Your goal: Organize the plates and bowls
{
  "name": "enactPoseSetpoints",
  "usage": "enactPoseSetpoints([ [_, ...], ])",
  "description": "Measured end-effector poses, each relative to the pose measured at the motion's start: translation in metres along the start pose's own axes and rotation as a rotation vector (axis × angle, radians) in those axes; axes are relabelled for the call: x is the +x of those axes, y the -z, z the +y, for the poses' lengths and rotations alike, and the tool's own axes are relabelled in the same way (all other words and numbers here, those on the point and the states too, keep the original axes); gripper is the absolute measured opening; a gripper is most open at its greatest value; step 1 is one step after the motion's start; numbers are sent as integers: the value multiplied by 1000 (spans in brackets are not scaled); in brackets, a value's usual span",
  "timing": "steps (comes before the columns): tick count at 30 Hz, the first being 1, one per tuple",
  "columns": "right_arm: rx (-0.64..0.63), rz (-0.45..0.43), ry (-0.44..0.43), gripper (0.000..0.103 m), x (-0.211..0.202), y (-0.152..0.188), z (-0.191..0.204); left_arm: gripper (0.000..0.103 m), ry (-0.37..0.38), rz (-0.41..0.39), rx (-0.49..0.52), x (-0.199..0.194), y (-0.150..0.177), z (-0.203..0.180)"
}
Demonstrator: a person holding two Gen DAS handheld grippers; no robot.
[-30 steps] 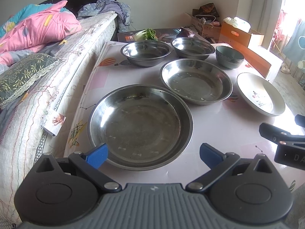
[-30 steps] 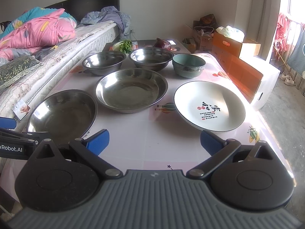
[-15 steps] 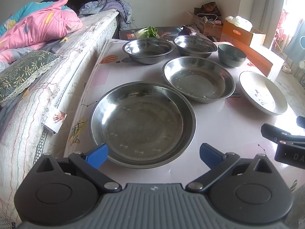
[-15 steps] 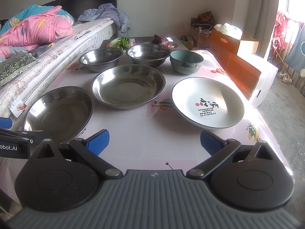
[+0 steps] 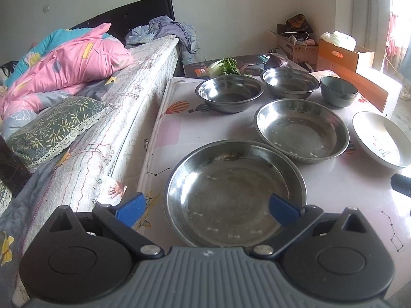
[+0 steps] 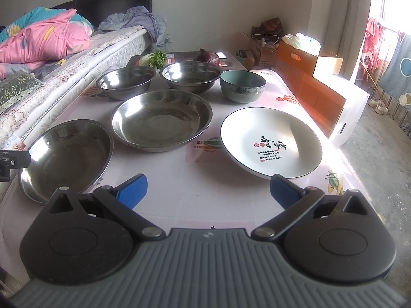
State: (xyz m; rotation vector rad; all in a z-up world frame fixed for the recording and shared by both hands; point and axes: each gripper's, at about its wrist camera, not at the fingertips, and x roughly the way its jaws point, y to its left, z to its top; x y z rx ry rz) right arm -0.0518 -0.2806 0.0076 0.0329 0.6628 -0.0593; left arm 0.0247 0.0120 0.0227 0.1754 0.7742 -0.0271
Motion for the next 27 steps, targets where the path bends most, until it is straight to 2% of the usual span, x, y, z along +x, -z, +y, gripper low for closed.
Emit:
enactPoseSetpoints([
  [3,36,-80,-67,102,-4,-16,-9,103,-9,-20,2,5,-19,13],
  [7,-15,-160,-75,102,1,-46,-4,103,-16,-44,4,17,-54,28],
  [12,-15,-167,-196,102,38,-102,4,103,-1,-7,19,65,-99,38],
  [14,-33,-152,-226,102,60,-121,12,103,0,-7,21,88,-113,41],
  [17,-63,-120,-240,102,105,-155,27,103,19,39,10,134,-136,44],
  [19,-51,-82,-266,101,138,-174,34,103,13,73,6,160,-148,43],
  [21,-20,-37,-305,99,175,-190,40,103,4,75,33,179,-157,39],
  [24,18,32,-340,92,224,-207,46,99,-20,85,63,207,-169,31],
  [25,34,56,-343,87,239,-212,48,95,-34,80,51,215,-173,30],
  [27,61,103,-356,77,266,-217,50,94,-32,85,48,227,-179,27],
])
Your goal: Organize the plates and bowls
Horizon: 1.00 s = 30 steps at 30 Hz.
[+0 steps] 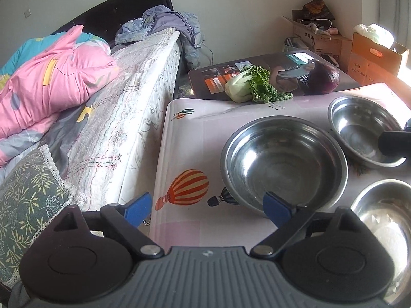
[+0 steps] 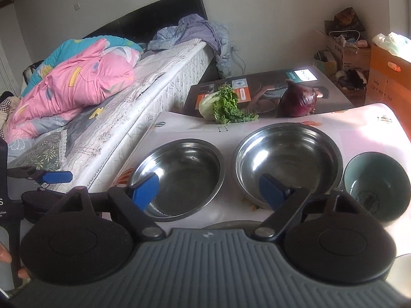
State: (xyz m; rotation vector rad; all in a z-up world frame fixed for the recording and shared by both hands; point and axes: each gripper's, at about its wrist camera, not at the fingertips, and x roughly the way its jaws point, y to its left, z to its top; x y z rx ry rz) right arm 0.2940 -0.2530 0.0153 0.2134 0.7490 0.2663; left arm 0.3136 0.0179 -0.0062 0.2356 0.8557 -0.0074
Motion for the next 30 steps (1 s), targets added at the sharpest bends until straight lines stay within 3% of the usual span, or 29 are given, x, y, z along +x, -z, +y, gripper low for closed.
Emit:
enactPoseSetpoints([
  [5,44,77,-2,52,43,-6,-11,86,17,24,47,24,-9,-15],
  [12,39,160,1,31,72,0,-13,65,36,73,60,44,-12,-28],
  [17,66,203,-14,12,88,3,-18,36,61,129,37,51,-11,-28],
  [20,49,209,-23,11,90,4,-14,31,63,154,23,54,-7,-24],
  [30,-29,272,-92,12,81,14,8,30,102,221,-24,43,12,2],
])
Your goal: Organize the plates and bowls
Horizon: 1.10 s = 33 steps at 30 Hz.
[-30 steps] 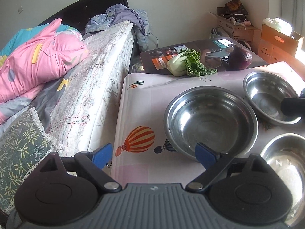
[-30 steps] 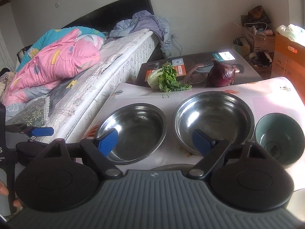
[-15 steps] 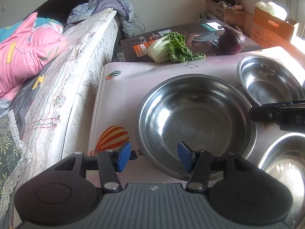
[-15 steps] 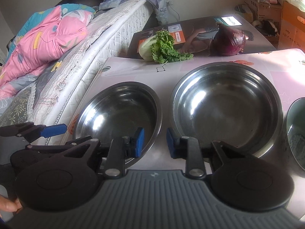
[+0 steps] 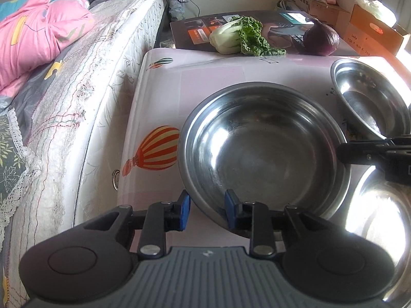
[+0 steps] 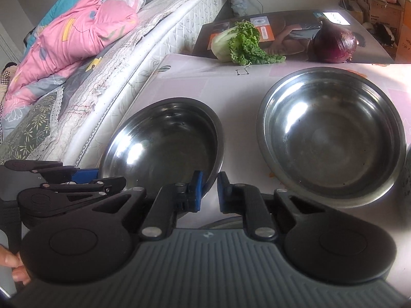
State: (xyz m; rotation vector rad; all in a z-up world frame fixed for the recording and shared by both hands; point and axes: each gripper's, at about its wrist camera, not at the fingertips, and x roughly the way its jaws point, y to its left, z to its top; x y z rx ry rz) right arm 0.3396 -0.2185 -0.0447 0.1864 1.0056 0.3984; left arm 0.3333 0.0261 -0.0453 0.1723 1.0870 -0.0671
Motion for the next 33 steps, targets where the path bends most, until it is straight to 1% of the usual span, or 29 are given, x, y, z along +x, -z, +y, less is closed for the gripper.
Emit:
enactPoseSetpoints([
  [2,-15,13,-11,12,-1,2,5,30,19,9,-12,-3,4,7],
  [4,-24,12,-3,11,-3,1,7,30,44,12,-30,-4,5,14],
  [5,-24,6,4,13,-4,-1,8,30,53,8,-42,-4,6,17],
  [9,17,-19,21,14,-3,-10,-1,33,67,-9,-61,-2,2,22],
  [12,43,-21,32,14,3,-15,-8,35,77,-15,-62,2,-1,20],
  [15,71,-25,10,12,7,-19,-14,35,82,-2,-66,8,-3,19],
  [17,77,-28,-11,9,7,-20,-15,34,100,11,-77,12,-3,20],
  [19,72,-31,-11,9,8,-19,-13,34,117,13,-86,13,-2,21],
  [24,86,-11,-12,9,17,-17,-14,34,114,46,-80,21,-2,16],
  [28,84,-10,-8,9,21,-15,-12,35,91,36,-62,21,-2,11],
  [33,87,-14,-11,9,21,-16,-13,35,87,33,-57,21,-2,10],
])
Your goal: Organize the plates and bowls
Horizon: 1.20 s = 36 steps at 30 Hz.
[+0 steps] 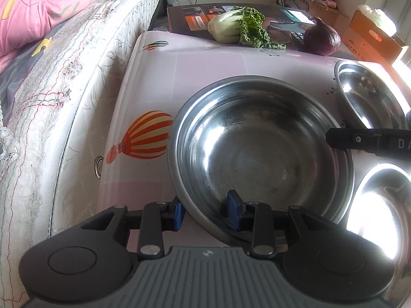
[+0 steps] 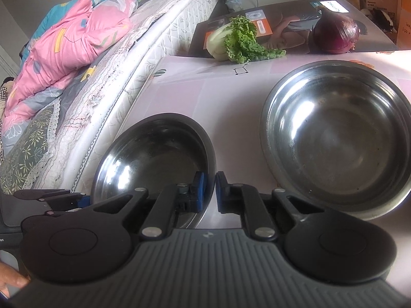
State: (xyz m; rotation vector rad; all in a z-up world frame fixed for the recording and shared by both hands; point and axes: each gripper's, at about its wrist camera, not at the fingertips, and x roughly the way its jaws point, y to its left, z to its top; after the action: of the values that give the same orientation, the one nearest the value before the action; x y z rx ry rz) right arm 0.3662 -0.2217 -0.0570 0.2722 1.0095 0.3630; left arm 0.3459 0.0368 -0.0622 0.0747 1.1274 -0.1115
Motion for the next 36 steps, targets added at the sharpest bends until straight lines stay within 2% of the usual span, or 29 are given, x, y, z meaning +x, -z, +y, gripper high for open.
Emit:
enactPoseSetpoints([
  [17,-26,-35,3,9,-14,0,0,36,-40,-71,65,-15,5,-13],
  [36,-40,-65,-1,9,-32,-2,4,36,-50,-114,75,-37,4,-19],
])
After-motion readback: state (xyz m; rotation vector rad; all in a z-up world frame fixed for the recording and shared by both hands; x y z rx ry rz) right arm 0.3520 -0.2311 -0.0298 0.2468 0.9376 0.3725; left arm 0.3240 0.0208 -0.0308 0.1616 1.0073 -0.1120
